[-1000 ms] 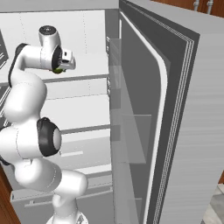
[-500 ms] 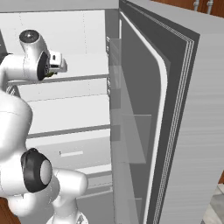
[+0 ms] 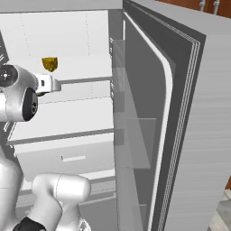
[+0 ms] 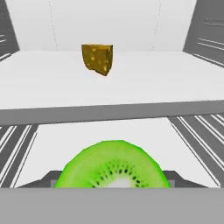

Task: Pick up the pear and kiwi from the fridge and place one fruit on each plate on the dining counter.

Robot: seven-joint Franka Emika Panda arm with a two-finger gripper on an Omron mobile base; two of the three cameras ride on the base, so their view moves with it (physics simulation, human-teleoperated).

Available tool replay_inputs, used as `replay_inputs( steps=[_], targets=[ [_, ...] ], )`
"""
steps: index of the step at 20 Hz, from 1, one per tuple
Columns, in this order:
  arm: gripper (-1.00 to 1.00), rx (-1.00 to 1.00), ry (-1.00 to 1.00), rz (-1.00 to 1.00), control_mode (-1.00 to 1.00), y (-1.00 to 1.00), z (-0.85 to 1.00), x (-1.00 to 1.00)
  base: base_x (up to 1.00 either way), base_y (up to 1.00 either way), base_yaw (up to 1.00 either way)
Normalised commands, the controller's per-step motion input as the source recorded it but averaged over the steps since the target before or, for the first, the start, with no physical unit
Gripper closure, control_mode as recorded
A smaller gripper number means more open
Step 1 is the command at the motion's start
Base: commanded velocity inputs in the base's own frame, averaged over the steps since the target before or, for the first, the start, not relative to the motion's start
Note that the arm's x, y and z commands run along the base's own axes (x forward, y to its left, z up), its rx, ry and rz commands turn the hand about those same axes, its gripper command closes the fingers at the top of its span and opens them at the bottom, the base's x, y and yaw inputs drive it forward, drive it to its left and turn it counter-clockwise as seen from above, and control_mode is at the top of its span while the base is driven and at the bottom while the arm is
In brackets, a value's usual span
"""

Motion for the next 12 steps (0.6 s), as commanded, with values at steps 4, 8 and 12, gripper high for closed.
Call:
replay_inputs(
  steps=[4, 8, 12],
  targets=[
    [1.00, 0.01, -0.05, -0.04, -1.00, -0.29, 0.00, -0.86, 0.00, 0.00, 0.00],
    [1.00, 0.04, 0.00, -0.04, -1.00, -0.27, 0.05, -0.79, 0.00, 0.00, 0.00],
    [1.00, 0.03, 0.05, -0.05, -1.00, -0.27, 0.14, -0.78, 0.00, 0.00, 0.00]
  ],
)
